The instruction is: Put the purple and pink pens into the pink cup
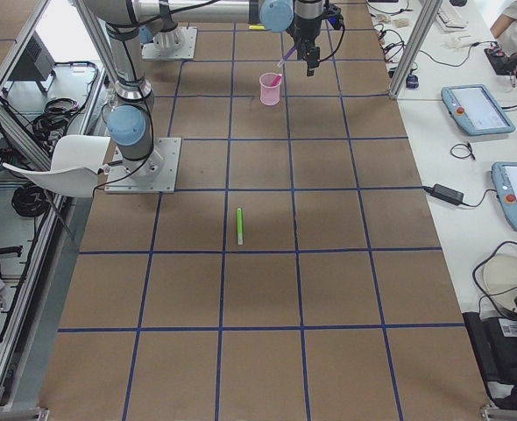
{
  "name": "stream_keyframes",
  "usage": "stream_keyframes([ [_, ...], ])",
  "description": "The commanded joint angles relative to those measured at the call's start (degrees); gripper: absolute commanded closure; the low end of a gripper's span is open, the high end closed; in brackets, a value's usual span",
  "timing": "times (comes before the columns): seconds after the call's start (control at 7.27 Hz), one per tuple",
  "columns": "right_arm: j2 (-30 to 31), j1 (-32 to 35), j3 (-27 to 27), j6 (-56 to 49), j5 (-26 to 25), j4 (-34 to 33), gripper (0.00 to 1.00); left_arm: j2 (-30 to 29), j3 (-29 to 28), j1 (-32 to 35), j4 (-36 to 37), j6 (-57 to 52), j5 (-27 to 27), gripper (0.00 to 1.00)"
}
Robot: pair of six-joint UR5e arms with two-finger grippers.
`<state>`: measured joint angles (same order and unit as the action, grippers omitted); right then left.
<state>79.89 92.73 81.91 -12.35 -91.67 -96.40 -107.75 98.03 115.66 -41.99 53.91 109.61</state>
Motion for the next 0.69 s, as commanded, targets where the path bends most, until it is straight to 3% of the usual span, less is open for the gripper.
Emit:
stream_keyframes([
  [0.0,0.0,0.0,0.0,0.0,0.0,-0.1,0.0,-2.5,0.1,3.0,0.9,3.6,2.3,1.0],
  [0.55,0.0,0.0,0.0,0.0,-0.1,-0.1,0.0,-4.8,0.1,4.9,1.0,3.7,4.9,1.0],
])
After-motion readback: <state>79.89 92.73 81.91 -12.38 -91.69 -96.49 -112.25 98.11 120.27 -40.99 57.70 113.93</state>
